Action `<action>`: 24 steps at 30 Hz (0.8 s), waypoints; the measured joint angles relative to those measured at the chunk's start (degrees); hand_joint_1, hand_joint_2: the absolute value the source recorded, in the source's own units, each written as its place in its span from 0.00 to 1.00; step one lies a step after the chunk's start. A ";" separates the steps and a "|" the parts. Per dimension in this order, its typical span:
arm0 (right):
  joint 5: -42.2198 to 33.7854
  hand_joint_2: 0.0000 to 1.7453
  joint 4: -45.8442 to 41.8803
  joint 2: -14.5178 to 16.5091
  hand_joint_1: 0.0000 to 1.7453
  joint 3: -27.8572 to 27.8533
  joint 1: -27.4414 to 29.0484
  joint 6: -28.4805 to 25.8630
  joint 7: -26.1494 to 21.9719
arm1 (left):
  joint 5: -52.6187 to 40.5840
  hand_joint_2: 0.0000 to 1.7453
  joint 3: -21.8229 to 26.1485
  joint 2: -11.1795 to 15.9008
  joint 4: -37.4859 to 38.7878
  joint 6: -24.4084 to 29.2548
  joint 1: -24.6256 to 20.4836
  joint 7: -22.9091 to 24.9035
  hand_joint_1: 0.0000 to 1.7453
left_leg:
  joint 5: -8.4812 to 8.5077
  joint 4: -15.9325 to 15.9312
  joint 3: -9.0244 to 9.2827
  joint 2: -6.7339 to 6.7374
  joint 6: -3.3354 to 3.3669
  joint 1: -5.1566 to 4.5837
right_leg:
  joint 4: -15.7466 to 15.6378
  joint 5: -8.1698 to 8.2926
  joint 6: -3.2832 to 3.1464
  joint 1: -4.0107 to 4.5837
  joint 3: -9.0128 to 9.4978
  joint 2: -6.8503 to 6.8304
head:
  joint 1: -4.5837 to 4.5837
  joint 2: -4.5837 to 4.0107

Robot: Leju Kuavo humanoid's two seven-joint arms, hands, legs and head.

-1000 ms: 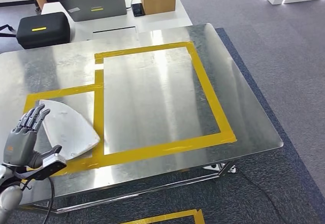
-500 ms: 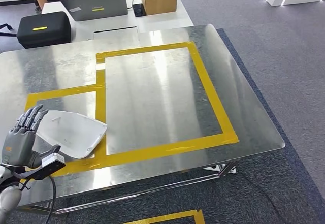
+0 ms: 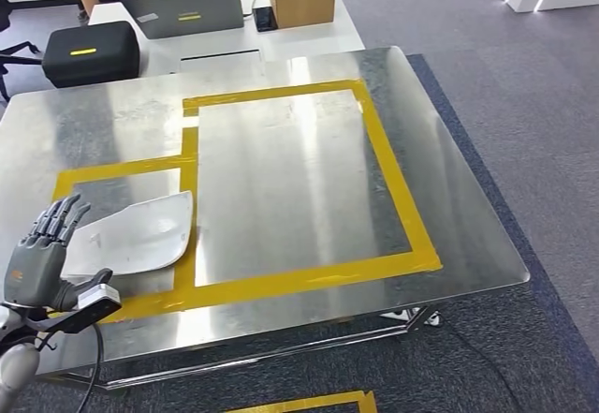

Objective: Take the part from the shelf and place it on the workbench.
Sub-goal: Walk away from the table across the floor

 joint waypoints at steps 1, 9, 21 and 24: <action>0.04 0.00 0.00 0.03 0.00 0.01 0.00 0.00 0.01 | -0.01 0.00 0.03 0.05 0.00 0.00 0.04 0.01 0.00 | -0.14 0.14 -0.02 0.16 -0.35 0.10 | -0.12 0.06 -0.34 0.01 0.15 -0.40 | 0.00 0.00; 0.21 0.00 0.02 0.10 0.00 0.04 0.18 -0.04 0.03 | -0.01 0.00 0.04 0.33 0.00 -0.33 -0.06 0.17 0.00 | -4.72 14.09 -6.88 5.00 -2.21 0.90 | -0.57 -0.55 -1.57 -0.16 1.31 -3.88 | -0.54 0.00; 0.22 0.00 -0.01 0.10 0.00 0.10 -0.04 -0.05 -0.01 | -0.01 0.00 0.07 0.29 0.00 -0.33 -0.47 0.26 0.00 | 0.48 -0.42 -0.14 5.38 0.87 0.46 | 11.49 -7.70 1.01 0.13 -4.16 -2.46 | -0.14 0.00; 0.14 0.00 0.01 0.08 0.00 0.09 0.18 -0.08 -0.02 | -0.01 0.00 0.04 0.18 0.00 -0.34 -0.40 0.26 0.00 | 0.32 -0.36 0.03 4.56 1.03 0.28 | 14.57 -6.57 0.88 0.21 -6.56 -2.26 | -0.13 0.00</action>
